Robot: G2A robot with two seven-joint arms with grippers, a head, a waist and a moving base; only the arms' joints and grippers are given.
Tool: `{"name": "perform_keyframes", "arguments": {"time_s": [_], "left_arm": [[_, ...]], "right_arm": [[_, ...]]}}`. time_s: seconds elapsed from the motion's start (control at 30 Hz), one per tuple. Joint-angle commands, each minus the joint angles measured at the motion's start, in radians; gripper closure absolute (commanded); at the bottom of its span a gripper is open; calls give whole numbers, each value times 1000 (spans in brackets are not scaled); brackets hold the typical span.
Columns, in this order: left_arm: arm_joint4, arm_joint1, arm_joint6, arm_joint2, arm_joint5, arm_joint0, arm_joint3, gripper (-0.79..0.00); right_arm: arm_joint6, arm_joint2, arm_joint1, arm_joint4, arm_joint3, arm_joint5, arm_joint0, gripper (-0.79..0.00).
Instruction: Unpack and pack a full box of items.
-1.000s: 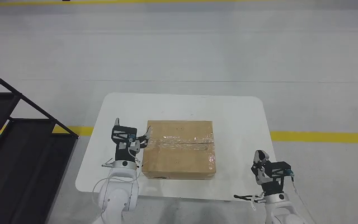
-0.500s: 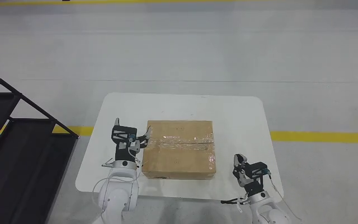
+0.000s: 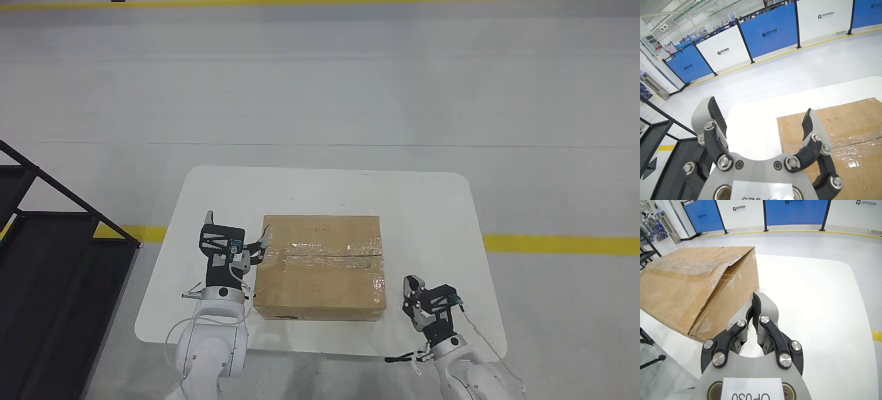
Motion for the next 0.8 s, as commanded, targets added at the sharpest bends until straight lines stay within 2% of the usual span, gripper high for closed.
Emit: {"name": "perform_keyframes", "arguments": {"time_s": [0.0,0.2,0.27,0.4,0.53,0.67,0.77], "left_arm": [[0,0,0,0,0,0,0,-785],[-4,0,1,1,-1,0,0,-785],[-31,0,4,7,-31,-3,-3,-785],[-80,1,-22,28,-132,-21,-11,-785],[-104,6,-79,67,-294,-61,-10,-785],[-143,9,-190,119,-458,-112,9,-785],[-182,8,-221,144,-512,-141,12,-785]], "right_arm": [[10,-26,-6,-13,30,-10,35,0],[18,-79,-21,-38,97,-61,107,0],[19,-88,-24,-41,112,-75,120,0],[7,-85,-28,-30,126,-73,127,0],[-8,-49,-26,-9,126,-57,98,0],[-13,10,-17,8,107,-48,48,0],[-14,53,-10,16,85,-49,11,0]]}}
